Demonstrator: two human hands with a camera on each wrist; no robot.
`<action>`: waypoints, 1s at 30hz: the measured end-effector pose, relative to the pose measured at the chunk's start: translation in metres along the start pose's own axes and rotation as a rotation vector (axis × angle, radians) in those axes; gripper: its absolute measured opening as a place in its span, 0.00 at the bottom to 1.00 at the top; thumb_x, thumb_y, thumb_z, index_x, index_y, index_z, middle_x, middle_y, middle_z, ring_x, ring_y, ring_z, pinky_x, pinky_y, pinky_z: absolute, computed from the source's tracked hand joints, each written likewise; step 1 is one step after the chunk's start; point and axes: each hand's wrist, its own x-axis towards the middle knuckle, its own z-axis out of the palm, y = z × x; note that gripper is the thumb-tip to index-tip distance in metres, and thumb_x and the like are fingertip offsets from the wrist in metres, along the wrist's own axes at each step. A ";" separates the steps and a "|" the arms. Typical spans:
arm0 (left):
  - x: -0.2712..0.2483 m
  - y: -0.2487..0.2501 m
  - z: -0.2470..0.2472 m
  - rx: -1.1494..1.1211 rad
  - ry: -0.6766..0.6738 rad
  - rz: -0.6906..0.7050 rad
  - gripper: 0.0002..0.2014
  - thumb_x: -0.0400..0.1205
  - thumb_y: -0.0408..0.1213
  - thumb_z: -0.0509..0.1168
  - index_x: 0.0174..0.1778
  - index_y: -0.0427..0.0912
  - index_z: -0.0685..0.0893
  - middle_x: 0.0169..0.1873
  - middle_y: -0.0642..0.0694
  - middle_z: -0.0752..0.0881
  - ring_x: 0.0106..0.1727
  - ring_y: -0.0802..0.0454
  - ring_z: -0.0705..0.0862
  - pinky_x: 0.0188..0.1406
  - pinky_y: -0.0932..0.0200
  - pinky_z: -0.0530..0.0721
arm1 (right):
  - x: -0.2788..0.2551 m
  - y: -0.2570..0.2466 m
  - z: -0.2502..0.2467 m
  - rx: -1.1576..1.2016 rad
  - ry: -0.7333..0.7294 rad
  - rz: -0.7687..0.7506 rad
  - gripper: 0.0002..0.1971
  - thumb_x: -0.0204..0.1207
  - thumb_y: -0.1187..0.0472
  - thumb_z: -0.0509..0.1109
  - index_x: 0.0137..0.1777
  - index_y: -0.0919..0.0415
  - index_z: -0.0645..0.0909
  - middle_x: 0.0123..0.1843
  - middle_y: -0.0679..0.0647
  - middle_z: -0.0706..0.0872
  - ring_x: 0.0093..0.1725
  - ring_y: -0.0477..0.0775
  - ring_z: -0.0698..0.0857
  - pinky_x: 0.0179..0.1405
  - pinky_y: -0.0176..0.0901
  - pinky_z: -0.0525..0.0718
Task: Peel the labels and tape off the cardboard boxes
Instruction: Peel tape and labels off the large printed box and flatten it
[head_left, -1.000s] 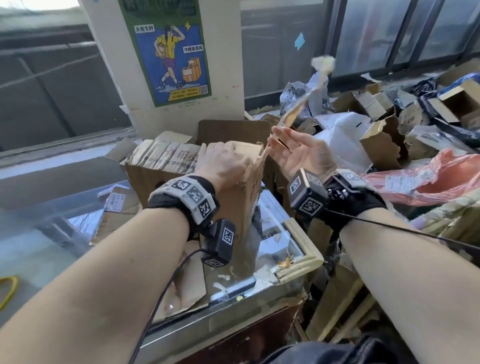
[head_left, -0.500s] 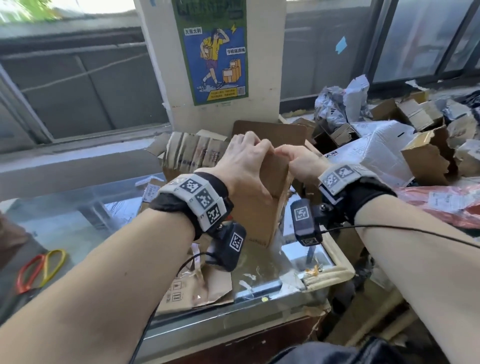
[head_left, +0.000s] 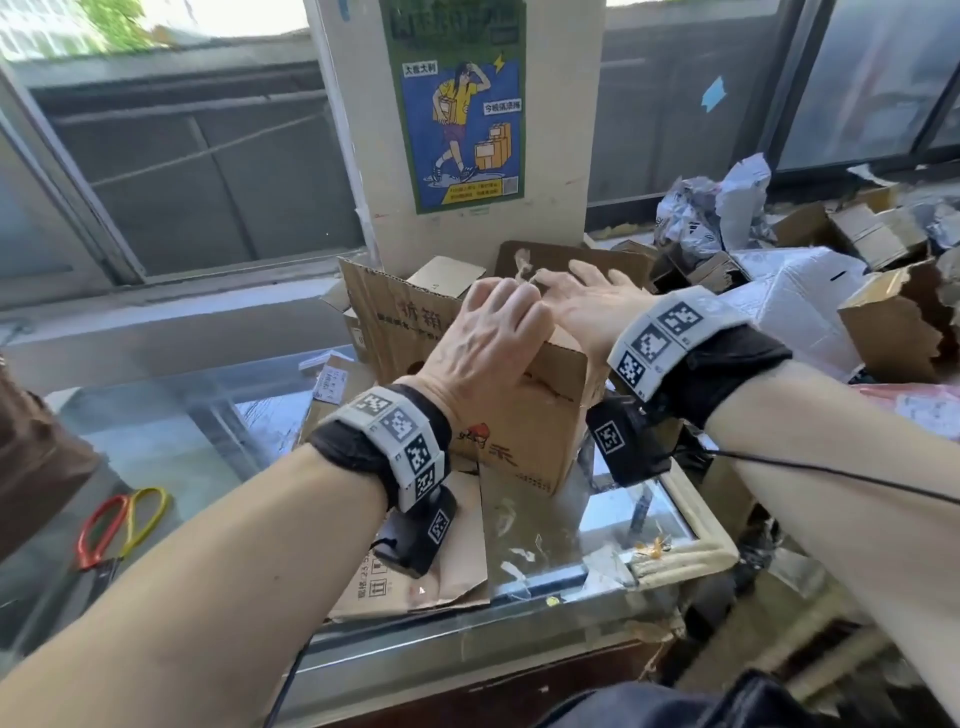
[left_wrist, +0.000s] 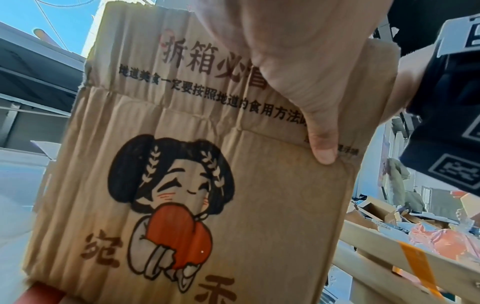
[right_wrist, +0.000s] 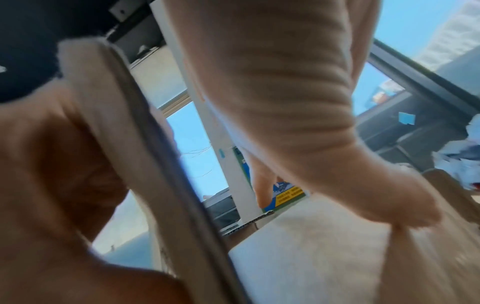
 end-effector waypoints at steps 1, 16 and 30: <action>-0.003 -0.001 0.000 -0.012 0.019 0.010 0.12 0.74 0.42 0.61 0.43 0.42 0.65 0.37 0.37 0.78 0.42 0.46 0.67 0.55 0.48 0.68 | 0.001 -0.003 -0.004 -0.034 -0.035 -0.021 0.59 0.62 0.54 0.83 0.84 0.46 0.43 0.86 0.49 0.44 0.84 0.61 0.41 0.79 0.71 0.49; -0.022 -0.032 -0.024 -0.031 0.272 -0.408 0.31 0.61 0.54 0.82 0.38 0.46 0.66 0.36 0.48 0.72 0.42 0.54 0.66 0.46 0.60 0.63 | 0.000 0.008 -0.038 -0.122 0.513 0.003 0.47 0.54 0.50 0.86 0.70 0.60 0.64 0.66 0.59 0.63 0.70 0.62 0.61 0.69 0.56 0.71; -0.026 -0.036 -0.025 -0.385 0.550 -1.309 0.36 0.55 0.51 0.86 0.53 0.43 0.78 0.45 0.55 0.82 0.47 0.56 0.82 0.42 0.72 0.81 | 0.002 0.037 -0.030 0.486 0.302 0.052 0.32 0.77 0.73 0.58 0.80 0.53 0.61 0.76 0.58 0.73 0.70 0.60 0.75 0.66 0.48 0.75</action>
